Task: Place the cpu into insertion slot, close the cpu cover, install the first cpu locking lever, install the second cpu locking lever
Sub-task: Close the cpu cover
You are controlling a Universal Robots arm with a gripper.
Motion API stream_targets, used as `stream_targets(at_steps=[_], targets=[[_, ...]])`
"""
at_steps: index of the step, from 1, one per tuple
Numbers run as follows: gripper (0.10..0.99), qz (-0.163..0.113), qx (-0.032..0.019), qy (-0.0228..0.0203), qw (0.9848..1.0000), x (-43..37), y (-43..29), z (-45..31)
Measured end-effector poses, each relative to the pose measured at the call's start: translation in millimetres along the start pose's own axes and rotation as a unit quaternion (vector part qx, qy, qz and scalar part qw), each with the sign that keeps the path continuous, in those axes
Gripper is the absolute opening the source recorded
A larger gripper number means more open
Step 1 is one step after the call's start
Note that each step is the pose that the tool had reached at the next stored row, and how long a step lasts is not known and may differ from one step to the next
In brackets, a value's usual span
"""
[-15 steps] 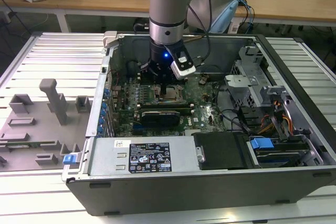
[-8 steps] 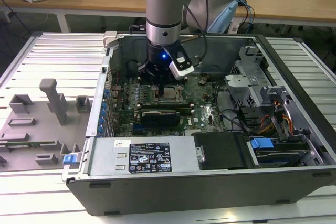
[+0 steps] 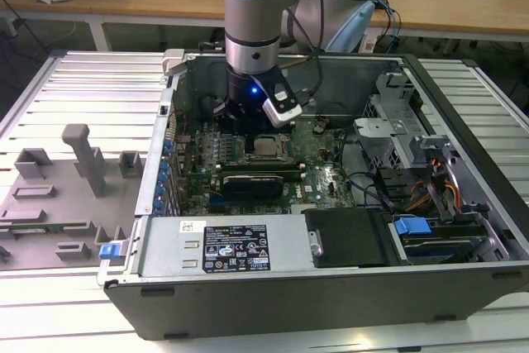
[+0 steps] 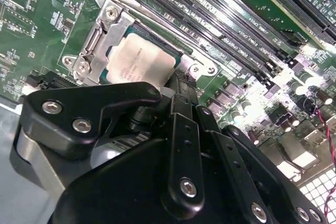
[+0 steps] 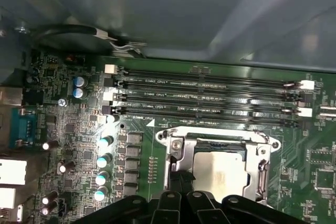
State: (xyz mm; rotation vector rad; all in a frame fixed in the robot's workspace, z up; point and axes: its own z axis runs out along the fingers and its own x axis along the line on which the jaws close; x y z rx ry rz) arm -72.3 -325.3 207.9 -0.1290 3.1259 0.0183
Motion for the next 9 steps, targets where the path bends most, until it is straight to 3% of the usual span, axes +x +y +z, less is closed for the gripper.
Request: stream_targets(at_steps=[9], targets=[[0.106, -0.007, -0.0001, 0.0001, 1.0000, -0.3, 0.0, 1.4]])
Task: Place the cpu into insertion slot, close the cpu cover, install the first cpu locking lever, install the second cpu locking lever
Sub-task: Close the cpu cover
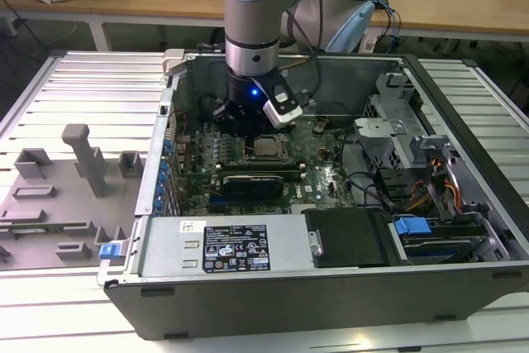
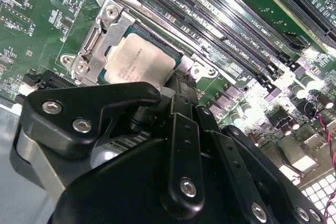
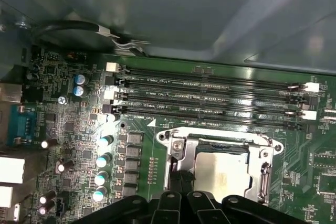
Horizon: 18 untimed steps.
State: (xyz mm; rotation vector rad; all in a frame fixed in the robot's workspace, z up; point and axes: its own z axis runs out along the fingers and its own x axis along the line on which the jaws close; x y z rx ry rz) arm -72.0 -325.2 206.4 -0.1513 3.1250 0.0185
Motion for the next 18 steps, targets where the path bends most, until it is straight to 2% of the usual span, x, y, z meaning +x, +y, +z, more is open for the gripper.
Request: stream_targets(at_steps=[4, 7, 11, 16, 18], targets=[[0.106, 0.000, 0.0000, 0.0000, 1.0000, -0.1, 0.1, -7.2], [0.106, 0.000, 0.0002, 0.0000, 1.0000, -1.2, 0.0, -9.2], [0.106, 0.000, 0.0007, 0.0021, 1.0000, -12.3, -1.1, -9.2], [0.106, 0.000, 0.0005, 0.0070, 1.0000, -28.1, -2.7, -9.0], [0.106, 0.000, 0.0007, 0.0074, 1.0000, -29.7, -2.9, -9.3]])
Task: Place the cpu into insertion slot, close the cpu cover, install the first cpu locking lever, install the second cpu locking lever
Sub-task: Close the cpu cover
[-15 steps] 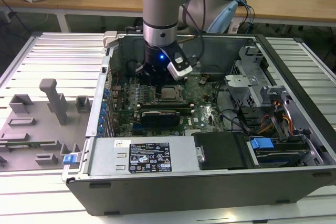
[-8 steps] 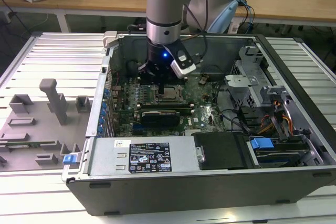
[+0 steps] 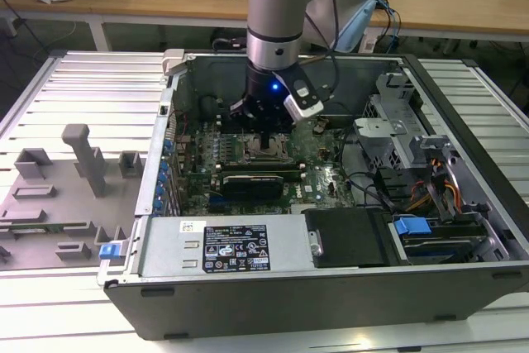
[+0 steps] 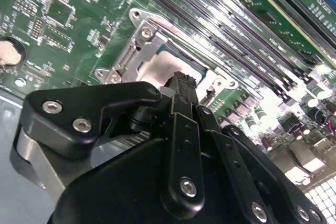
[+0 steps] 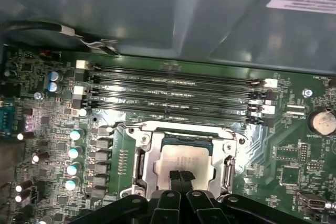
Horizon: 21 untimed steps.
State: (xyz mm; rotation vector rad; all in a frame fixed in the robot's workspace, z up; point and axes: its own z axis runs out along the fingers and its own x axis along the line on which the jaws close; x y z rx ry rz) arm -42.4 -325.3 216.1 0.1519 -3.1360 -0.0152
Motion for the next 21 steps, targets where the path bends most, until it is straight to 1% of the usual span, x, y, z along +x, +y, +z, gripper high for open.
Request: stream_targets(at_steps=[1, 6, 8, 9, 11, 13, 15, 16, 17, 18, 19, 21], targets=[[0.106, 0.000, 0.0000, -0.0001, 1.0000, -0.2, 0.0, -0.6], [0.106, 0.000, -0.0001, -0.0001, 1.0000, -0.7, 0.2, -13.5], [0.106, 0.000, -0.0001, -0.0002, 1.0000, -0.7, 0.3, -21.0], [0.106, 0.000, -0.0001, -0.0004, 1.0000, -0.7, 0.5, -26.4], [0.106, 0.000, -0.0001, -0.0009, 1.0000, -0.8, 0.7, -32.7], [0.106, 0.000, 0.0001, -0.0017, 1.0000, -0.7, 1.1, -42.7], [0.106, 0.000, 0.0002, -0.0024, 1.0000, -0.8, 1.4, -49.0], [0.106, 0.000, 0.0002, -0.0028, 1.0000, -0.7, 1.6, -50.5], [0.106, 0.000, 0.0004, -0.0041, 1.0000, -0.7, 1.7, -51.7], [0.106, 0.000, 0.0007, -0.0068, 1.0000, -0.8, 2.1, -52.6], [0.106, 0.000, 0.0012, -0.0114, 0.9999, -0.9, 2.7, -53.3], [0.106, 0.000, 0.0015, -0.0122, 0.9999, -0.9, 2.9, -53.5]])
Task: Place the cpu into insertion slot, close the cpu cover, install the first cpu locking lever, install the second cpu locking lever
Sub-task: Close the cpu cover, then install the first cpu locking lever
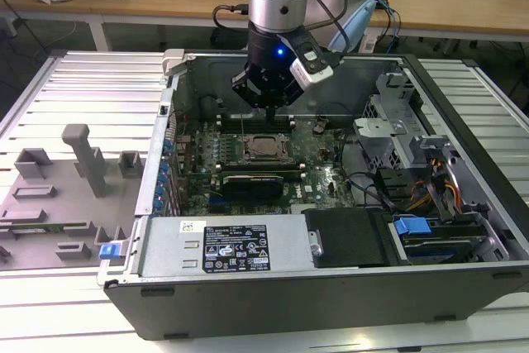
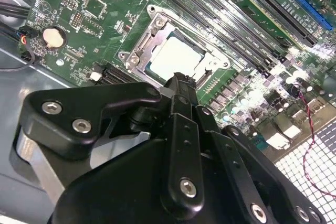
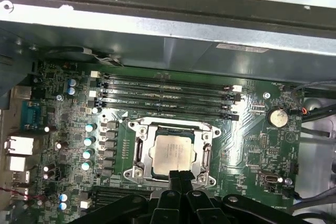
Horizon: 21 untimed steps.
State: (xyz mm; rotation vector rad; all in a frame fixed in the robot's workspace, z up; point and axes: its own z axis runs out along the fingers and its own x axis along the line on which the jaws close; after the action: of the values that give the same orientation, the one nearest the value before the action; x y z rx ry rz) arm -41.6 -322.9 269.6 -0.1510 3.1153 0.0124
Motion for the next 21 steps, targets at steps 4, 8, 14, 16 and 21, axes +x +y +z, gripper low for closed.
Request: stream_targets(at_steps=[4, 8, 14, 16, 21], targets=[[0.106, 0.000, 0.0001, 0.0001, 1.0000, 0.0, 0.0, -0.2], [0.106, 0.000, 0.0001, 0.0001, 1.0000, 0.0, 0.0, -0.2], [0.106, 0.000, 0.0001, 0.0000, 1.0000, 0.0, 0.0, -0.4], [0.106, 0.000, 0.0001, 0.0000, 1.0000, 0.0, 0.0, -0.4], [0.106, 0.000, 0.0001, 0.0000, 1.0000, 0.0, 0.0, -0.5]])
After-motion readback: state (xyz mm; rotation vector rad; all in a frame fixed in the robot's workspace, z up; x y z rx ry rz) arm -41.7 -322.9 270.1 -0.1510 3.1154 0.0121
